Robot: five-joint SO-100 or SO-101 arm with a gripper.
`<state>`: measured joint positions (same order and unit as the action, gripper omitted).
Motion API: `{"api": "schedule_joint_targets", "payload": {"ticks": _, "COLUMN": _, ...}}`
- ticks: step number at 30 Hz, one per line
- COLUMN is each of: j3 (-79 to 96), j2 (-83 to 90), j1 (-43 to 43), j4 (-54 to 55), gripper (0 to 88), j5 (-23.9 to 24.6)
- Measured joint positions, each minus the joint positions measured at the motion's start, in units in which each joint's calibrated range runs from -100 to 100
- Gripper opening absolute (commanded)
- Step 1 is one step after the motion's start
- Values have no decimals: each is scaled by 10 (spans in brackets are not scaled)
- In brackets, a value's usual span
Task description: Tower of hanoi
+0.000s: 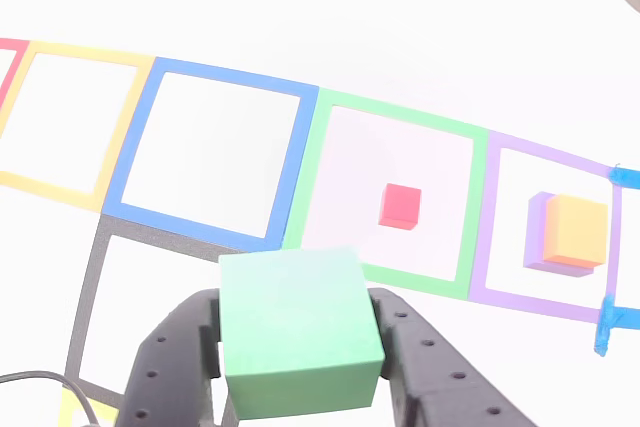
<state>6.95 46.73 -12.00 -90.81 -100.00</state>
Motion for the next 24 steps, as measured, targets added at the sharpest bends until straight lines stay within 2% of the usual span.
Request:
{"api": "schedule_joint_targets", "payload": {"ticks": 8, "j3": 256, "j2": 3, "j1": -22, "j4": 231, "gripper": 36, "j5": 4}}
{"api": "schedule_joint_targets", "payload": {"ticks": 17, "j3": 545, "j2": 2, "j1": -44, "j4": 569, "gripper": 34, "j5": 4}}
{"api": "schedule_joint_targets", "payload": {"ticks": 24, "j3": 716, "j2": -74, "j1": -63, "j4": 867, "gripper": 36, "j5": 4}}
